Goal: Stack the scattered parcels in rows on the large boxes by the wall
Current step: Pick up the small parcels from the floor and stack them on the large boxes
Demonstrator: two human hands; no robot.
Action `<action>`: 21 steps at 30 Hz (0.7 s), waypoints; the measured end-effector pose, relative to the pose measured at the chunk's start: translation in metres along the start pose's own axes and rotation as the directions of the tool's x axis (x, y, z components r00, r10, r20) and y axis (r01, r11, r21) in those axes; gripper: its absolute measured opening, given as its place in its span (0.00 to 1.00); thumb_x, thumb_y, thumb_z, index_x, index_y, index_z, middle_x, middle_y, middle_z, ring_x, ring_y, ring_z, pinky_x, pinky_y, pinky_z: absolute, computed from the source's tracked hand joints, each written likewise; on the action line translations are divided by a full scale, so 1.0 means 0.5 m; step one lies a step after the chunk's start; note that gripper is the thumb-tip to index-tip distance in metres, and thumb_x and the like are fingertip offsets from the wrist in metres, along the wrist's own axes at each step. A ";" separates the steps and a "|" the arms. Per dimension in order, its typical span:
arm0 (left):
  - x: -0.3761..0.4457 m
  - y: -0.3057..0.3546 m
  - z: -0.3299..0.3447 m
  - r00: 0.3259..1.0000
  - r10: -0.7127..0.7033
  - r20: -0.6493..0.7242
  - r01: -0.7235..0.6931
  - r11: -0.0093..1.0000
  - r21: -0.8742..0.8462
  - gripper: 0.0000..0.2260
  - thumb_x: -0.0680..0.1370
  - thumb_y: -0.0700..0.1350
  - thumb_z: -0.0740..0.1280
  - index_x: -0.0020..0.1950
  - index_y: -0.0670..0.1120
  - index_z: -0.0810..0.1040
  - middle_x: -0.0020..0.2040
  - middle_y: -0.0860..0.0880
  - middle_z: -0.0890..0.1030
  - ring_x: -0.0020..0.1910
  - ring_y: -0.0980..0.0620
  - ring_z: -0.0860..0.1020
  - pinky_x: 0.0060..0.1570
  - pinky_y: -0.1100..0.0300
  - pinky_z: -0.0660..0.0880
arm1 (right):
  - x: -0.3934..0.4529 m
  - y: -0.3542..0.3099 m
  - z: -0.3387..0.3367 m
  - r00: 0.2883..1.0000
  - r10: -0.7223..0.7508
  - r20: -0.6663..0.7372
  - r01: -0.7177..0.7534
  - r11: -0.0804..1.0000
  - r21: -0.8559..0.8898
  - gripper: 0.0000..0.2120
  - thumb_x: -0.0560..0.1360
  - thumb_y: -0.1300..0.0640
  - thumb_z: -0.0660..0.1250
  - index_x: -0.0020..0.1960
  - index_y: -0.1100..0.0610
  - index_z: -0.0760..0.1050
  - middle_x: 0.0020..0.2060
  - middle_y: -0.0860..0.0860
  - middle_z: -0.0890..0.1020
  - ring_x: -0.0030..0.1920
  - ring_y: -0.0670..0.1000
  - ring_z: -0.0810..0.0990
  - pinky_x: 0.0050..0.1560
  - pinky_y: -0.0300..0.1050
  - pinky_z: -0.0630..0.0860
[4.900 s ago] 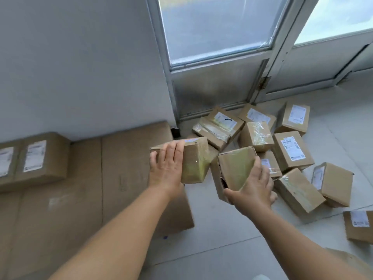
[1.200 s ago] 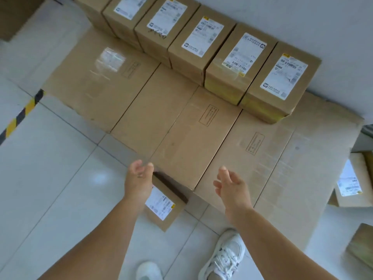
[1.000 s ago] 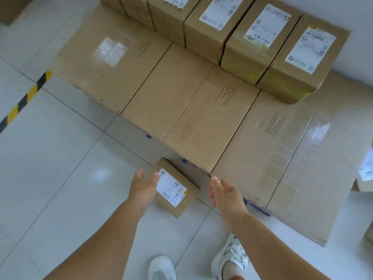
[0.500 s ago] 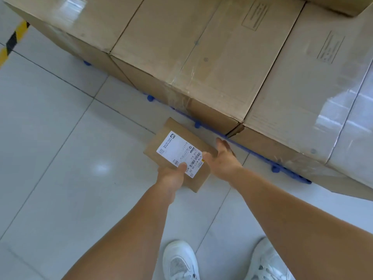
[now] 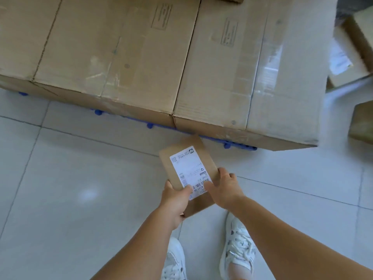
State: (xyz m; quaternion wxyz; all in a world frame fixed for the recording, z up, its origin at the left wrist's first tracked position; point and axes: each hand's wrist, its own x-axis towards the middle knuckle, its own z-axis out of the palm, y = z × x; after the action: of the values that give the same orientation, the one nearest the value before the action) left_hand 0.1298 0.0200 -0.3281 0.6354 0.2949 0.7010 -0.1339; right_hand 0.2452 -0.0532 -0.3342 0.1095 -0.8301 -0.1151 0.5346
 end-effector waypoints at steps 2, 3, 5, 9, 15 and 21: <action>-0.034 -0.007 0.040 0.999 0.002 0.047 -0.005 0.997 0.071 0.12 0.78 0.45 0.65 0.59 0.57 0.67 0.54 0.54 0.78 0.51 0.51 0.76 0.39 0.56 0.73 | -0.029 0.040 -0.033 0.998 0.048 -0.041 -0.045 0.995 0.091 0.22 0.76 0.51 0.63 0.67 0.55 0.64 0.61 0.54 0.72 0.55 0.55 0.76 0.51 0.45 0.73; -0.051 -0.009 0.063 0.998 0.008 0.068 -0.016 0.994 0.110 0.13 0.78 0.45 0.64 0.59 0.58 0.67 0.55 0.54 0.78 0.52 0.51 0.76 0.41 0.55 0.73 | -0.048 0.062 -0.053 0.995 0.077 -0.066 -0.067 0.987 0.145 0.21 0.76 0.51 0.63 0.66 0.55 0.65 0.60 0.55 0.74 0.55 0.55 0.77 0.53 0.47 0.74; -0.084 -0.014 0.106 0.993 0.016 0.115 -0.036 0.983 0.178 0.14 0.78 0.45 0.64 0.59 0.59 0.66 0.56 0.55 0.78 0.52 0.51 0.77 0.39 0.57 0.73 | -0.084 0.102 -0.087 0.984 0.136 -0.116 -0.104 0.963 0.248 0.21 0.75 0.50 0.64 0.65 0.55 0.65 0.59 0.54 0.76 0.55 0.54 0.78 0.55 0.49 0.75; -0.171 -0.012 0.205 0.972 0.050 0.232 -0.125 0.938 0.323 0.18 0.77 0.44 0.64 0.60 0.63 0.65 0.60 0.55 0.75 0.51 0.51 0.78 0.35 0.58 0.74 | -0.167 0.189 -0.158 0.937 0.277 -0.214 -0.145 0.864 0.482 0.22 0.75 0.51 0.65 0.66 0.56 0.64 0.59 0.52 0.74 0.52 0.52 0.77 0.51 0.48 0.75; -0.258 0.001 0.352 0.913 0.177 0.367 -0.350 0.803 0.483 0.28 0.75 0.48 0.65 0.69 0.67 0.59 0.64 0.53 0.71 0.57 0.48 0.77 0.50 0.50 0.79 | -0.242 0.294 -0.237 0.860 0.423 -0.285 -0.081 0.666 0.742 0.21 0.74 0.50 0.65 0.65 0.50 0.65 0.58 0.51 0.70 0.52 0.52 0.76 0.57 0.55 0.76; -0.315 0.008 0.507 0.845 0.256 0.469 -0.506 0.666 0.548 0.28 0.68 0.56 0.65 0.67 0.68 0.62 0.63 0.49 0.71 0.56 0.46 0.78 0.49 0.48 0.80 | -0.272 0.388 -0.336 0.798 0.538 -0.272 0.020 0.427 0.904 0.23 0.74 0.45 0.63 0.68 0.45 0.64 0.59 0.49 0.68 0.51 0.50 0.76 0.54 0.52 0.76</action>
State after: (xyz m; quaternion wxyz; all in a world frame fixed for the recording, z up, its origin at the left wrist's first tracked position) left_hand 0.3409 -0.1575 -0.2145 0.6198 0.6107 0.4040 -0.2822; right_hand 0.3580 -0.2893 -0.2083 0.4557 -0.7725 0.3452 0.2765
